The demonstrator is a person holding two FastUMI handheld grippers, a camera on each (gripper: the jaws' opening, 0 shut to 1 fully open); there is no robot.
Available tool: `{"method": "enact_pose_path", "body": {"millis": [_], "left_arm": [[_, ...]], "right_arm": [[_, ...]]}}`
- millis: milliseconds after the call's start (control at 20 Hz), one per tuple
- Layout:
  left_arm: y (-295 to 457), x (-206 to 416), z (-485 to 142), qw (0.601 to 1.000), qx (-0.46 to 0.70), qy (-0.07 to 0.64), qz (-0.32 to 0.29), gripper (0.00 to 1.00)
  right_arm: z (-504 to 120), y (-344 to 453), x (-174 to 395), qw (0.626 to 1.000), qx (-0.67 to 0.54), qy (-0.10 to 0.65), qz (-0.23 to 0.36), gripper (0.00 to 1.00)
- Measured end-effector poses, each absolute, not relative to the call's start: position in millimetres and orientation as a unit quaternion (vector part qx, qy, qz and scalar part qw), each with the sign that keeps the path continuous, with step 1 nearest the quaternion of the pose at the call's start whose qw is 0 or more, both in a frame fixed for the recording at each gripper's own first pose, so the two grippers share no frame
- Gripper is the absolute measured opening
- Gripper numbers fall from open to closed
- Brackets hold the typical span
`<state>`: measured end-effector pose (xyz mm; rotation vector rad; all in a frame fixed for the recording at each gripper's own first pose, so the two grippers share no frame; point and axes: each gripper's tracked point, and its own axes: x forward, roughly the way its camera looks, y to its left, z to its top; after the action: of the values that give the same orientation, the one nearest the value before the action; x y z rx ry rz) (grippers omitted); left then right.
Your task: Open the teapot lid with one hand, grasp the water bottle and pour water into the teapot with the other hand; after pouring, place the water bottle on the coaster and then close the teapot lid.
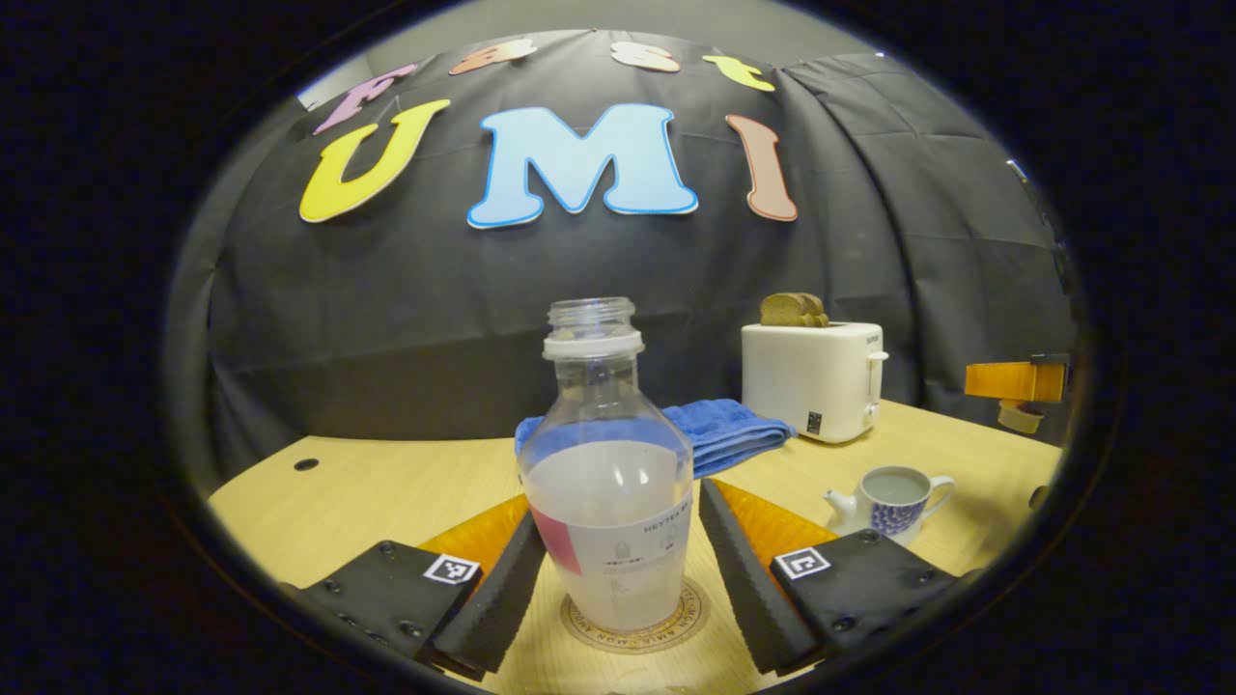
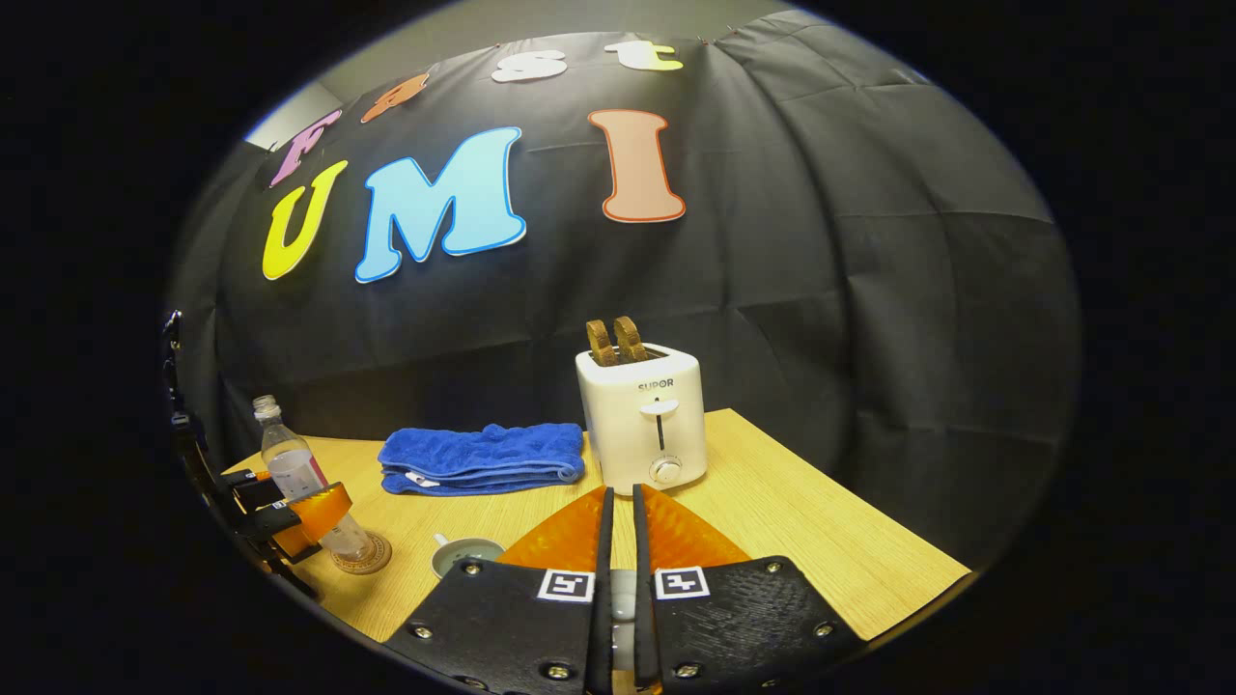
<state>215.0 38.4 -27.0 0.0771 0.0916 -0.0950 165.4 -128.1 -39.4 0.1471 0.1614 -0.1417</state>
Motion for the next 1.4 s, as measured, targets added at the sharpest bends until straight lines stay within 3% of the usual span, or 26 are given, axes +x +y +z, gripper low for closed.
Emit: {"method": "enact_pose_path", "body": {"millis": [200,250,650,1150,1400], "left_arm": [[47,206,-21,0.998,0.034,0.041,-0.036,1.0],[49,203,-19,0.998,0.029,0.039,-0.035,1.0],[65,151,-13,0.999,0.022,0.034,-0.032,1.0],[73,125,-1,0.999,-0.013,0.006,-0.035,1.0],[65,119,3,0.998,-0.023,0.003,-0.052,1.0]], "right_arm": [[-29,-106,167,0.993,0.09,0.064,-0.031,0.12],[-26,-99,168,0.994,0.094,0.057,-0.02,0.08],[-23,-47,190,0.991,0.116,0.037,0.045,0.08],[-47,-22,234,0.988,0.133,0.045,0.062,0.08],[-58,-22,252,0.993,0.097,0.047,0.042,0.08]]}}
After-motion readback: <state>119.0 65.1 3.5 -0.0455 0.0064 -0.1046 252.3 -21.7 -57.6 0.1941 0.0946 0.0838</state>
